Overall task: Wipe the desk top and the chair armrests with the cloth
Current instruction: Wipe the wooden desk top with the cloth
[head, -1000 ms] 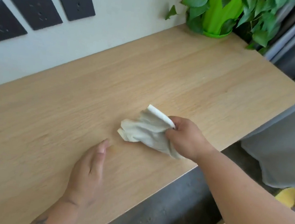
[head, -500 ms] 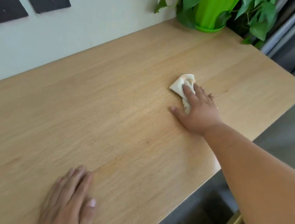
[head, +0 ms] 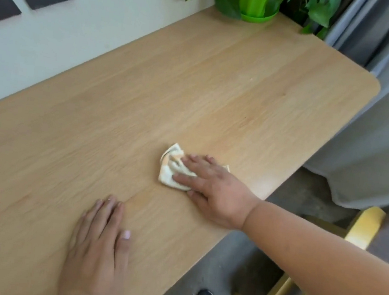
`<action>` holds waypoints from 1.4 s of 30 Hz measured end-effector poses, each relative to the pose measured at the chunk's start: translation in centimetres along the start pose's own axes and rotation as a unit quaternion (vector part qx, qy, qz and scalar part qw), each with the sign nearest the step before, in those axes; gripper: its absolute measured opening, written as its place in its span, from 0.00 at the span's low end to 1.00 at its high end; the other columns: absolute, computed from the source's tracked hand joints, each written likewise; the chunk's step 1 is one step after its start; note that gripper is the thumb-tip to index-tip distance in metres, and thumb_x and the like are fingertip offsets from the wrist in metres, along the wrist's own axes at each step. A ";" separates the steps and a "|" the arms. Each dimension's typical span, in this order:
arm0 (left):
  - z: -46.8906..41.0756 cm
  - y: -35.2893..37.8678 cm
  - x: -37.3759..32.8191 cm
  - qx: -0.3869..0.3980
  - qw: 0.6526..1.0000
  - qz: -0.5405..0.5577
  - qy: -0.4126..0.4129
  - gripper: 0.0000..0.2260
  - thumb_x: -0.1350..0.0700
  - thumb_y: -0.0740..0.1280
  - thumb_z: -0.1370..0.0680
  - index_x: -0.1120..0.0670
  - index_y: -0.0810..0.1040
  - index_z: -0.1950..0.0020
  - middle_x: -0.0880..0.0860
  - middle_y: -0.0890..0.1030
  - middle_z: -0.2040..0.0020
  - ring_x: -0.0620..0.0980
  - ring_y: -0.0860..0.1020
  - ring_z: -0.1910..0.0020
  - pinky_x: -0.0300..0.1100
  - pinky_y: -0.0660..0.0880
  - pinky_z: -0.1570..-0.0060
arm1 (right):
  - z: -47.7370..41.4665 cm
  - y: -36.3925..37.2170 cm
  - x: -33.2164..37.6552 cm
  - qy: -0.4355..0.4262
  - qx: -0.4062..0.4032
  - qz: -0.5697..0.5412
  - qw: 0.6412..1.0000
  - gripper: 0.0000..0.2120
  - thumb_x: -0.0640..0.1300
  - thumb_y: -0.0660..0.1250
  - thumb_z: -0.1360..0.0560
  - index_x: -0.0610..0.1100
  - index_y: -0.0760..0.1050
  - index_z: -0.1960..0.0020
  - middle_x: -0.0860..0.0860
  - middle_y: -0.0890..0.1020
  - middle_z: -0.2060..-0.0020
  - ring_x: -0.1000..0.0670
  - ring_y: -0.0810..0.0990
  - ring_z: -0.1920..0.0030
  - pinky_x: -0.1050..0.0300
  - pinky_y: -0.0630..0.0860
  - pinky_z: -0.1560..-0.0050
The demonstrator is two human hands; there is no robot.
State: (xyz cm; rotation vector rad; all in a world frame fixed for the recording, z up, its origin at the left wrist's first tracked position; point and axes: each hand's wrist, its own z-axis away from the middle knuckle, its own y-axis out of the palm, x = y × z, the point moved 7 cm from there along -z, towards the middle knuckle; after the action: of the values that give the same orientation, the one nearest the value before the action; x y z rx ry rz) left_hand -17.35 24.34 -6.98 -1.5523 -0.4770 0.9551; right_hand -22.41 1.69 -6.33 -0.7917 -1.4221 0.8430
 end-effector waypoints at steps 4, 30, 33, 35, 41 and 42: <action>0.2 0.1 0.1 0.000 1.000 -0.003 0.013 0.27 0.46 0.49 0.21 0.60 0.71 0.29 0.57 0.68 0.26 0.57 0.62 0.25 0.56 0.57 0.28 | 4.6 0.3 3.7 0.036 -0.019 -0.111 0.993 0.19 0.42 0.62 0.20 0.47 0.73 0.29 0.44 0.72 0.28 0.49 0.64 0.25 0.53 0.58 0.24; 0.8 -1.1 -1.5 -0.022 0.987 0.158 0.029 0.25 0.47 0.49 0.19 0.60 0.74 0.33 0.58 0.75 0.32 0.56 0.69 0.29 0.48 0.62 0.30 | 11.8 10.4 15.9 0.156 -0.190 -0.090 0.965 0.20 0.43 0.57 0.24 0.45 0.76 0.34 0.45 0.76 0.31 0.39 0.65 0.26 0.43 0.53 0.23; 0.9 -0.9 -5.9 0.023 0.976 0.214 0.017 0.17 0.48 0.57 0.20 0.53 0.81 0.41 0.53 0.83 0.42 0.54 0.78 0.40 0.43 0.69 0.42 | 13.6 8.9 16.5 0.142 -0.142 -0.177 0.963 0.21 0.47 0.57 0.27 0.47 0.80 0.38 0.45 0.81 0.38 0.43 0.72 0.31 0.50 0.65 0.27; 1.3 0.0 -9.8 0.070 0.965 0.252 0.018 0.17 0.44 0.57 0.23 0.49 0.82 0.47 0.48 0.85 0.49 0.50 0.80 0.45 0.45 0.72 0.44 | 16.5 7.4 15.0 0.215 -0.133 -0.242 0.937 0.18 0.48 0.60 0.28 0.52 0.81 0.42 0.48 0.84 0.44 0.47 0.79 0.39 0.56 0.73 0.36; 4.9 3.9 -21.8 0.165 0.951 0.245 0.094 0.08 0.49 0.62 0.21 0.44 0.82 0.50 0.40 0.83 0.55 0.40 0.79 0.50 0.35 0.70 0.53 | 31.6 6.1 4.3 0.498 -0.215 -0.475 0.693 0.11 0.50 0.62 0.31 0.56 0.81 0.54 0.55 0.85 0.60 0.55 0.82 0.59 0.57 0.78 0.55; 5.7 5.0 -23.6 0.187 0.949 0.226 0.111 0.08 0.50 0.62 0.21 0.43 0.82 0.50 0.39 0.83 0.54 0.37 0.78 0.50 0.33 0.70 0.54 | 34.3 5.9 2.5 0.524 -0.238 -0.488 0.656 0.11 0.49 0.62 0.31 0.55 0.82 0.55 0.55 0.84 0.61 0.53 0.81 0.58 0.56 0.78 0.55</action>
State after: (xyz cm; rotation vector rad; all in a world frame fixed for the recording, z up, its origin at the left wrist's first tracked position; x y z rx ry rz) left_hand -36.60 8.87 -4.36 -1.4166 0.2276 1.1219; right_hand -56.90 5.66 -9.98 -0.5556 -0.7217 -0.8166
